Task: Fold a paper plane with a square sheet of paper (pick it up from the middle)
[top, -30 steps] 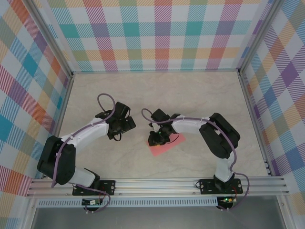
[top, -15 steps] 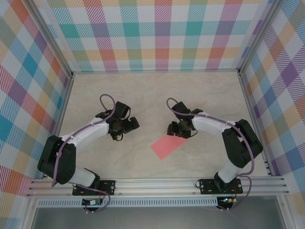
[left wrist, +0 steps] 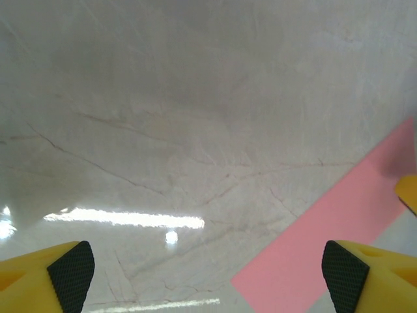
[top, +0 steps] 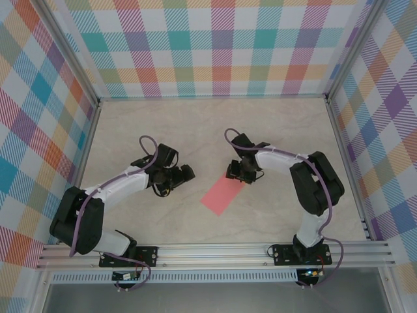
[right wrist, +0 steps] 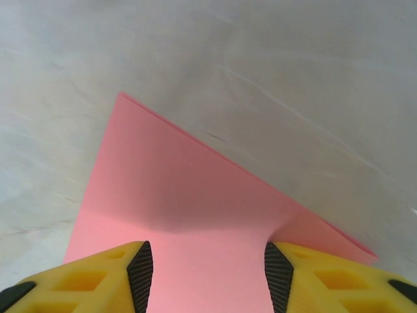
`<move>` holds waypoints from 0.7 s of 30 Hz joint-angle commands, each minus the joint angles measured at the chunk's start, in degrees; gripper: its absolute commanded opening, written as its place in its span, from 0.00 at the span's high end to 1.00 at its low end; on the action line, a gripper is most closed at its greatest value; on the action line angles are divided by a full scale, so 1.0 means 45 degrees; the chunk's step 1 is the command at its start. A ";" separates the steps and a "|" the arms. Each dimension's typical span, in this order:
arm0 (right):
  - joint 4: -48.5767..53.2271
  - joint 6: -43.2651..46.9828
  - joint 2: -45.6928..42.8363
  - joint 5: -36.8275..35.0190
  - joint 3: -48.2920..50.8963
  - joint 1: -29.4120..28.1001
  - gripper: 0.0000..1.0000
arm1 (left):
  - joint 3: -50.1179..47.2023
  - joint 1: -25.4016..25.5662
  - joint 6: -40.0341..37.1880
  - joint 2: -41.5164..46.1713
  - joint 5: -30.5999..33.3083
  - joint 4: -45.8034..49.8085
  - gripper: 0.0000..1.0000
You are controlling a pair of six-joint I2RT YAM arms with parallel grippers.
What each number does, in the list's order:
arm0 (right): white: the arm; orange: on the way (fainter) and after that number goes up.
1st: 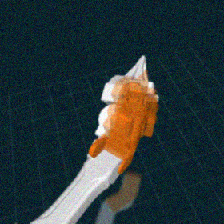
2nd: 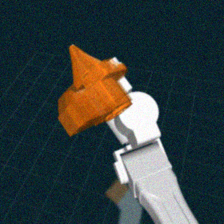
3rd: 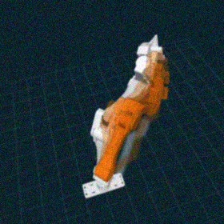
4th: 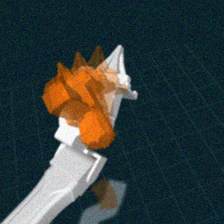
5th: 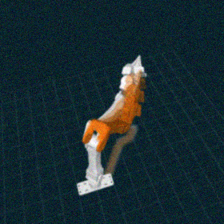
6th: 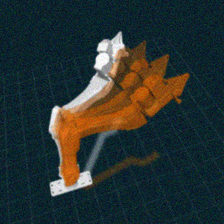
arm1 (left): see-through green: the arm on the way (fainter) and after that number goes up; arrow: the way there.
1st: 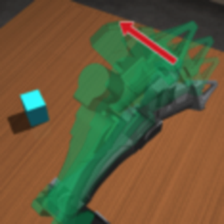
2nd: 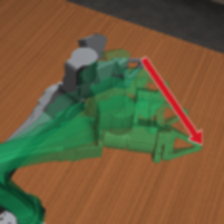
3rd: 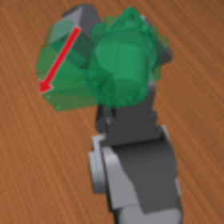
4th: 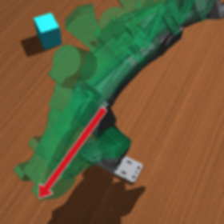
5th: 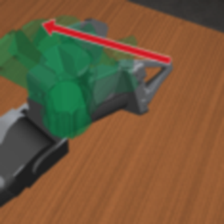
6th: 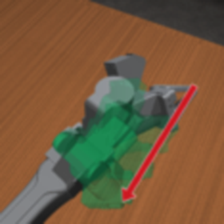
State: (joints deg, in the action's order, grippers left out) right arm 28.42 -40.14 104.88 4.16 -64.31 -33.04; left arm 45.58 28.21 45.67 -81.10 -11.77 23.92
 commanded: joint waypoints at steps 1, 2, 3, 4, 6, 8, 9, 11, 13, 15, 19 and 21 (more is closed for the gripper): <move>-0.1202 0.1060 0.0886 0.0930 -0.0565 -0.0022 0.50 | -0.0534 0.0464 0.0552 0.0417 -0.1174 -0.0775 0.12; -0.1117 0.1150 0.0893 0.0878 -0.0743 -0.0022 0.51 | -0.0697 0.0620 0.0705 0.0468 -0.1272 -0.0924 0.15; -0.1025 0.1234 0.0828 0.0834 -0.0893 -0.0022 0.51 | -0.0854 0.0810 0.0886 0.0535 -0.1402 -0.1114 0.19; -0.1024 0.1375 0.0646 0.0845 -0.0959 -0.0022 0.52 | -0.0994 0.0992 0.1013 0.0598 -0.1482 -0.1263 0.24; -0.0932 0.1488 0.0163 0.0828 -0.0943 -0.0022 0.52 | -0.1162 0.1344 0.1237 0.0718 -0.1322 -0.1303 0.30; -0.0774 0.1593 -0.0296 0.1013 -0.0926 -0.0089 0.52 | -0.1290 0.1659 0.1474 0.0825 -0.1120 -0.1369 0.35; -0.0669 0.1591 -0.0454 0.1056 -0.0913 -0.0160 0.52 | -0.1341 0.1770 0.1556 0.0813 -0.1115 -0.1446 0.36; -0.0561 0.1554 -0.0555 0.1264 -0.0799 -0.0345 0.52 | -0.1325 0.2020 0.1661 0.0628 -0.1125 -0.1559 0.38; -0.0561 0.1472 -0.0409 0.1392 -0.0644 -0.0522 0.52 | -0.1216 0.2292 0.1705 0.0374 -0.1130 -0.1660 0.41; -0.0596 0.1376 -0.0178 0.1343 -0.0524 -0.0578 0.52 | -0.1094 0.2521 0.1752 0.0027 -0.1099 -0.1664 0.45; -0.0790 0.1345 0.0218 0.1431 -0.0513 -0.0569 0.52 | -0.0817 0.2815 0.1882 -0.0619 -0.1053 -0.2054 0.50; -0.0814 0.1382 0.0355 0.1490 -0.0530 -0.0554 0.52 | -0.0612 0.2941 0.1902 -0.0903 -0.1001 -0.2074 0.52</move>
State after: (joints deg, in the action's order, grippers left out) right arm 24.88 -34.63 104.64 9.67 -67.20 -35.73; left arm 40.53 40.40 53.36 -83.68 -15.99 16.05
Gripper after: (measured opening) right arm 0.479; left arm 0.488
